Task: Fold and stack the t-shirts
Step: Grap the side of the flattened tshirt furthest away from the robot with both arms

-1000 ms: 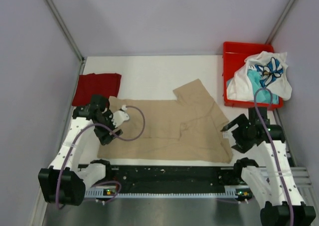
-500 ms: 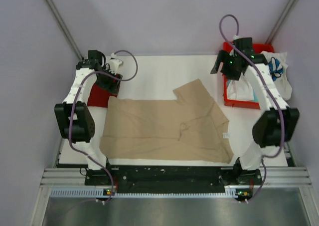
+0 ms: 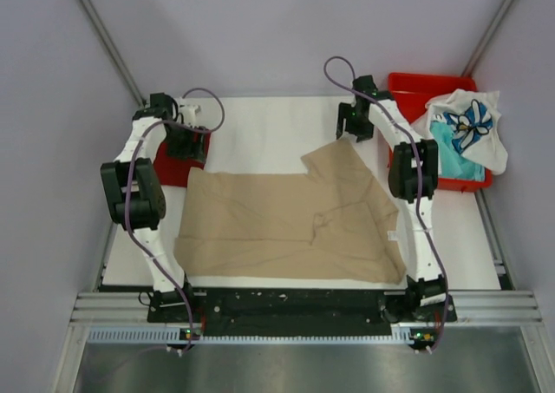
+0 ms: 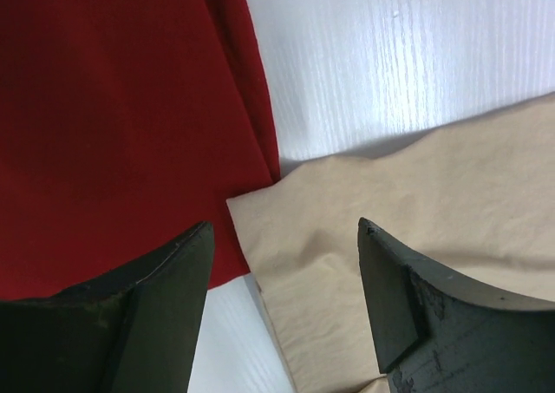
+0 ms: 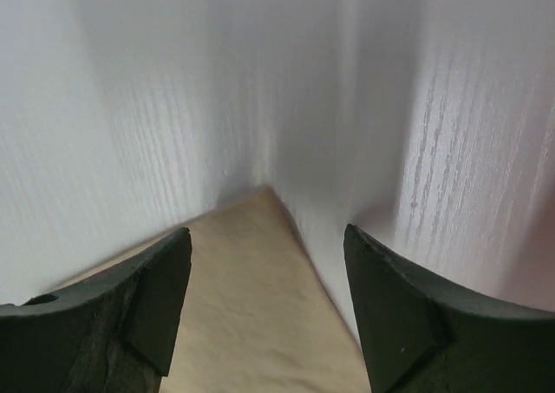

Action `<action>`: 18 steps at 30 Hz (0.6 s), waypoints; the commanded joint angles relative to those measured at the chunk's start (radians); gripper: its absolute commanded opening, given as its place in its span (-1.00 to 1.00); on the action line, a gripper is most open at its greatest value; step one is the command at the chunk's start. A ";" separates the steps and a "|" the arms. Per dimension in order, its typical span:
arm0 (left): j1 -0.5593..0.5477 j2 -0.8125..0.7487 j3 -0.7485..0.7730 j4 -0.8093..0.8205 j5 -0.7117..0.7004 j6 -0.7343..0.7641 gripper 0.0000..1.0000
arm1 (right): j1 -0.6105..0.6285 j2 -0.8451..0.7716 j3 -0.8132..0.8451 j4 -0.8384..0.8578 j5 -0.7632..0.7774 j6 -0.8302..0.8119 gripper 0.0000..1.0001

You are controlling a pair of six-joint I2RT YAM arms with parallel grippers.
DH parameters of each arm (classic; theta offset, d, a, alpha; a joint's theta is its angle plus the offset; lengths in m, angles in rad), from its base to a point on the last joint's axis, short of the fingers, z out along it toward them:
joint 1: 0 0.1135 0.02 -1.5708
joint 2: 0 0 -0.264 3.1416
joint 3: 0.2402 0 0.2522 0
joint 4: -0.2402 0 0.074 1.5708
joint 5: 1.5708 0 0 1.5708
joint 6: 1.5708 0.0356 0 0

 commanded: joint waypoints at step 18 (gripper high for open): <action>0.005 0.088 -0.032 0.094 -0.053 -0.042 0.29 | 0.037 -0.006 0.049 -0.048 -0.135 0.032 -1.00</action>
